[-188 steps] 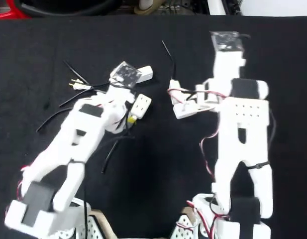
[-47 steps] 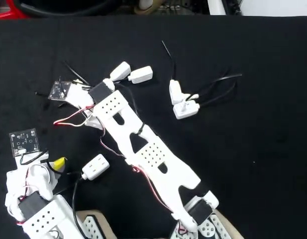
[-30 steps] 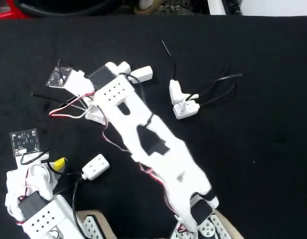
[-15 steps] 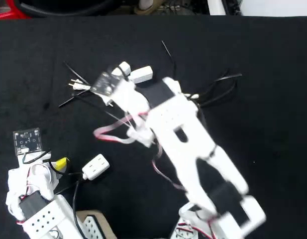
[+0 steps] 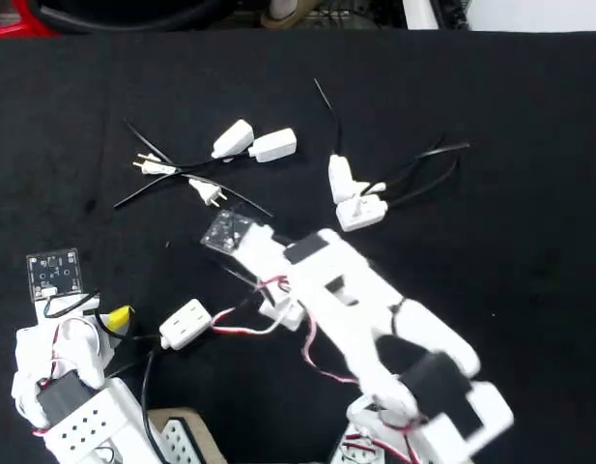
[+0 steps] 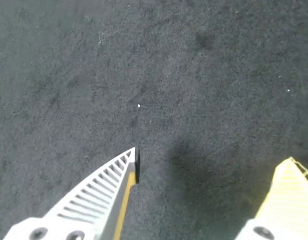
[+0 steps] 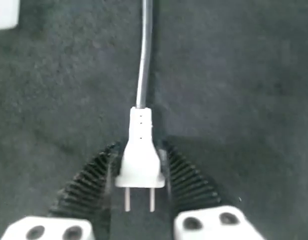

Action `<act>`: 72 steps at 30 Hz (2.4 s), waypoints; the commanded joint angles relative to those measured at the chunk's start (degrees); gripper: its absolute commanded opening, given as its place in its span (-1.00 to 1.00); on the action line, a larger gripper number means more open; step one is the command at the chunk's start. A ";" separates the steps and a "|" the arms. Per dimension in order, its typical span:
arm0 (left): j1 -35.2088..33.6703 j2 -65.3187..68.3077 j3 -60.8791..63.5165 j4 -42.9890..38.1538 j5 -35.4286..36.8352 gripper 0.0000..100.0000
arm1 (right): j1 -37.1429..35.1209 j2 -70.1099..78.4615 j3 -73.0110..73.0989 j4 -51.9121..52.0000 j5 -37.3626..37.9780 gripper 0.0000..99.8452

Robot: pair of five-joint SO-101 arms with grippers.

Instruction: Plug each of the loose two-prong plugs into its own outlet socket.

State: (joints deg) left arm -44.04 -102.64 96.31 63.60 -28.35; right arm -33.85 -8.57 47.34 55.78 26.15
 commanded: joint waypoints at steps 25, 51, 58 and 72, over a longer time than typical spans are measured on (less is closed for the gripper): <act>0.40 -0.18 1.19 0.18 -0.35 -0.19 | 3.52 7.60 -7.25 1.58 9.58 -0.63; 0.40 -0.18 1.19 0.18 -0.35 -0.19 | -3.60 8.57 -13.58 10.02 1.49 -0.92; 0.40 -0.18 1.19 0.18 -0.35 -0.19 | -3.96 8.04 -19.30 16.09 1.49 -0.98; 0.40 -0.88 0.31 0.44 -0.79 -0.19 | -11.69 -35.03 -3.30 10.46 -8.62 -0.98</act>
State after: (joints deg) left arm -44.04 -102.64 96.31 64.31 -28.44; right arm -43.08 -24.92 39.08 71.78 22.81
